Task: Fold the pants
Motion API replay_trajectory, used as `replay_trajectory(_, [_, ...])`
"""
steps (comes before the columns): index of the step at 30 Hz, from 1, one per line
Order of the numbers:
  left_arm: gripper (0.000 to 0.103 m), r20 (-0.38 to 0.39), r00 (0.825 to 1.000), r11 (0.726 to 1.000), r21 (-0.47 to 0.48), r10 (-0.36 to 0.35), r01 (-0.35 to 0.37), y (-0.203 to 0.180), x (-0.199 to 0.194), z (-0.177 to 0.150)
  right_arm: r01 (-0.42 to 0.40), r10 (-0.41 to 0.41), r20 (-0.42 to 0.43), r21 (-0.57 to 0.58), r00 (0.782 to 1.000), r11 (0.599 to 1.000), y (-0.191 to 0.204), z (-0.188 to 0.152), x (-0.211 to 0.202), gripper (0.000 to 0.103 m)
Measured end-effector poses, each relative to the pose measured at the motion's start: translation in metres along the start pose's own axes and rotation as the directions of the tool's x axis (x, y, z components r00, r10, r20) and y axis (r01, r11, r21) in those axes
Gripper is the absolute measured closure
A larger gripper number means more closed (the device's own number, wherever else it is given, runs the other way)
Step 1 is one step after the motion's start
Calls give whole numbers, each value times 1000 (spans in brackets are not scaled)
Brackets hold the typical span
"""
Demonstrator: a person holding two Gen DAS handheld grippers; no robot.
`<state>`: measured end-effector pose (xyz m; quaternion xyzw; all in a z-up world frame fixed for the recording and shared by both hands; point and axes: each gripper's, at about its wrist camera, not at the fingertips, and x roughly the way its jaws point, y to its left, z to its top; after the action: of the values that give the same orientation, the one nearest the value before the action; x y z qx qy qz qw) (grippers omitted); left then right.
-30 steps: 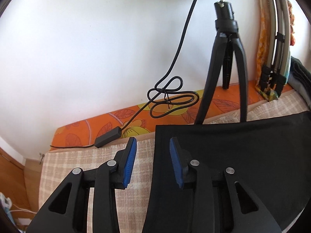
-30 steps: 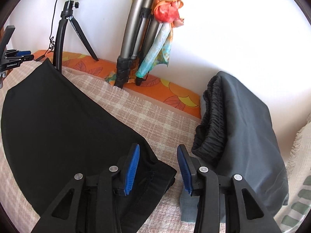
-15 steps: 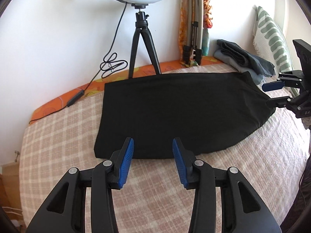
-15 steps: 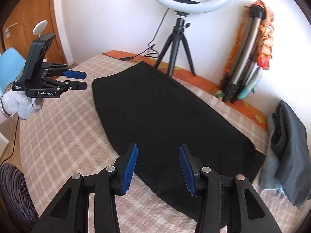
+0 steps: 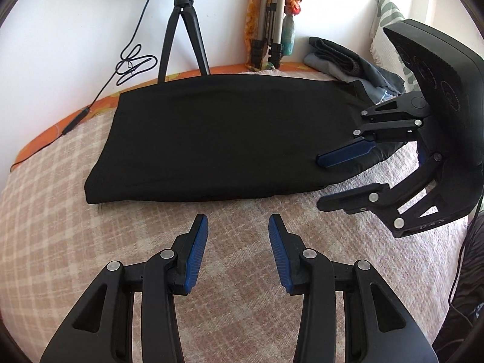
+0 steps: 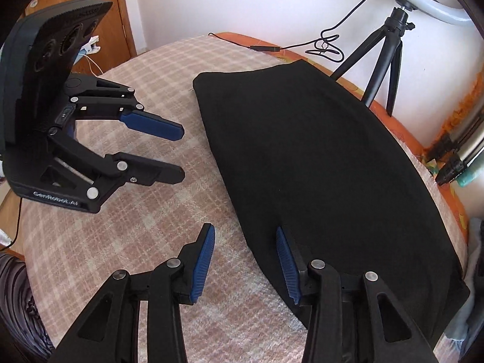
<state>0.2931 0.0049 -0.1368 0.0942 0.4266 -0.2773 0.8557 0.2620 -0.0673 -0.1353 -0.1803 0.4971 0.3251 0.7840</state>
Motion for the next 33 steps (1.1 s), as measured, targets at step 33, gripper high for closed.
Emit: replay_trajectory(33, [63,-136,946,934,171,-294,315,-41,38,23,-283,257,129,260,958,923,-67,8,-13,71])
